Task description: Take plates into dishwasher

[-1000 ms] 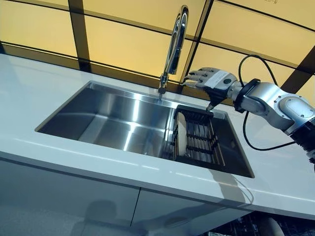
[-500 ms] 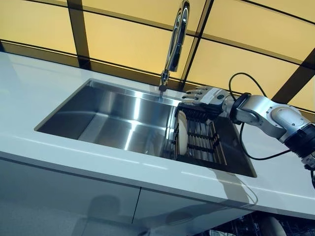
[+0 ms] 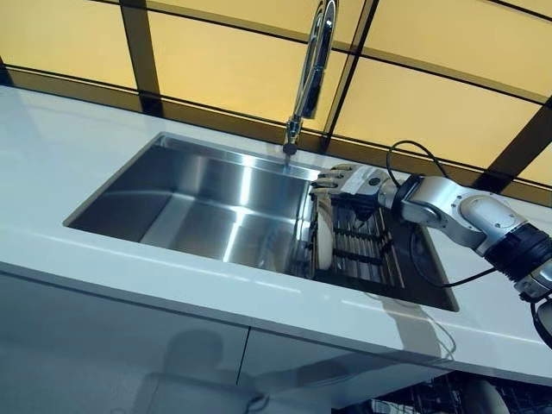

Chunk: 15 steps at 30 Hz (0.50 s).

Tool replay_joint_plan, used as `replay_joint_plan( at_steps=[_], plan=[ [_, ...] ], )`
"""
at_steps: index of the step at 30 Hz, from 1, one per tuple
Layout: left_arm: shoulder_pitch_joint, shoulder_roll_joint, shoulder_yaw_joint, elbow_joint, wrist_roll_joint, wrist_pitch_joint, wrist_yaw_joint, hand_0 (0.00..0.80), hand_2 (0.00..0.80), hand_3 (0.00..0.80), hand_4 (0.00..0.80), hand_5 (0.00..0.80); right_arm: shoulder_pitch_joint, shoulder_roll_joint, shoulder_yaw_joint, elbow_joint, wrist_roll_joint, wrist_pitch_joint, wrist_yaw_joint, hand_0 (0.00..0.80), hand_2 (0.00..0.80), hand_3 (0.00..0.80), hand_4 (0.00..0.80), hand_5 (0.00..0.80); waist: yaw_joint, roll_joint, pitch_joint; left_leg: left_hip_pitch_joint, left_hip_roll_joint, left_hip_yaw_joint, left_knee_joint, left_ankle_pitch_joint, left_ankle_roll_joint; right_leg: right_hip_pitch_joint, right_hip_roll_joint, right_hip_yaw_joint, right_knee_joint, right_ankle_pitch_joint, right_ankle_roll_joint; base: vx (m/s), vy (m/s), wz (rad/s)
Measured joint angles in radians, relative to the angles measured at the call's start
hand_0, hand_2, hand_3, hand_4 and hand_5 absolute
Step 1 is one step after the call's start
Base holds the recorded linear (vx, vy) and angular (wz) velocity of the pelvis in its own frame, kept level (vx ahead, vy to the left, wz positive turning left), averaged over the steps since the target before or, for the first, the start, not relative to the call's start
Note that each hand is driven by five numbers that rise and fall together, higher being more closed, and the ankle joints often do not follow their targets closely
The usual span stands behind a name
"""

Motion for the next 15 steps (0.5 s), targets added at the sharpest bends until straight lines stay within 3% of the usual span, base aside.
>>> replay_joint_plan(
  at_steps=[15],
  plan=[
    [0.000, -0.005, 0.000, -0.010, -0.001, -0.002, 0.000, 0.000, 0.000, 0.000, 0.000, 0.000, 0.000, 0.005, 0.000, -0.004, -0.010, 0.000, 0.026, 0.000, 0.000, 0.000, 0.000, 0.000, 0.022, 0.007, 0.005, -0.001, 0.000, -0.005, 0.001, 0.002, 0.000, 0.002, 0.000, -0.003, 0.000, 0.000, 0.000, 0.000, 0.001, 0.00]
  ],
)
